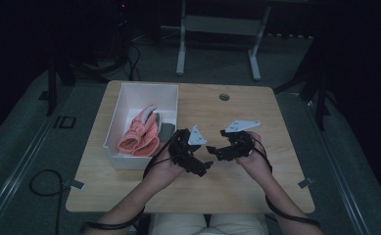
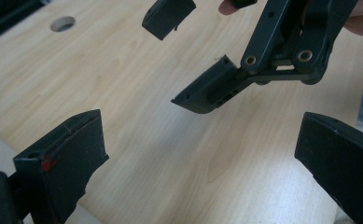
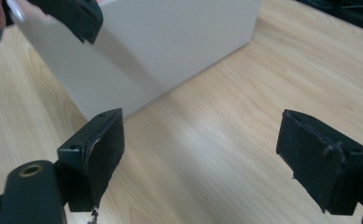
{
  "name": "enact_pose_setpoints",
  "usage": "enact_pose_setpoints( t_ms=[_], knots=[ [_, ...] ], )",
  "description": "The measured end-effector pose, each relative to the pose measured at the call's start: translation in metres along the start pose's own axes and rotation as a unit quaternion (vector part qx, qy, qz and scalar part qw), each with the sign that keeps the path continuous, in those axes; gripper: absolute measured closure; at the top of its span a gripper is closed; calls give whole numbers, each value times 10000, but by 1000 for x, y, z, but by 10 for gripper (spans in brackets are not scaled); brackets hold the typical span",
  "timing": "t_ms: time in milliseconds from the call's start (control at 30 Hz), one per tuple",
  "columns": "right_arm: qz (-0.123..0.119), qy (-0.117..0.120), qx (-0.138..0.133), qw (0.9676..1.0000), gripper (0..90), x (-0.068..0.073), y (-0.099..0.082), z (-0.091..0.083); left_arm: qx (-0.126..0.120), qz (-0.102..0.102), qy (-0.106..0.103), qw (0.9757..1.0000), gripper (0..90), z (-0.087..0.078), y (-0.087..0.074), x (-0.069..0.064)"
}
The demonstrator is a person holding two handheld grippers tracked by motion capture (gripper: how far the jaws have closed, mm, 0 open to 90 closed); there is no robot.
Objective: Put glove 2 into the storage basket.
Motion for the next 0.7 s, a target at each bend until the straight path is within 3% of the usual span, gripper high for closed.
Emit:
enact_pose_setpoints(
  t_ms=[200, 500, 700],
  knots=[
    [37, -72, 78, 9999, 151, -6, -27, 3, -15, 169, -190, 9997, 15, 14, -8, -19],
    [38, -126, 227, 9997, 151, -8, -54, 14, 68, 246, -544, 9982, 15, 39, -27, -48],
    [35, -139, 313, 9994, 151, -7, -68, 21, 118, 331, -549, 9979, 15, 50, -40, -56]
  ],
)
Point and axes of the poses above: each handheld gripper's, and its own axes: z roughly forward along the jaws, y roughly out of its top, x roughly to its left, the point moved 8 cm from there along z, roughly forward along the jaws, and after that the axes turned 6 degrees about z, right-handed, at the moved point
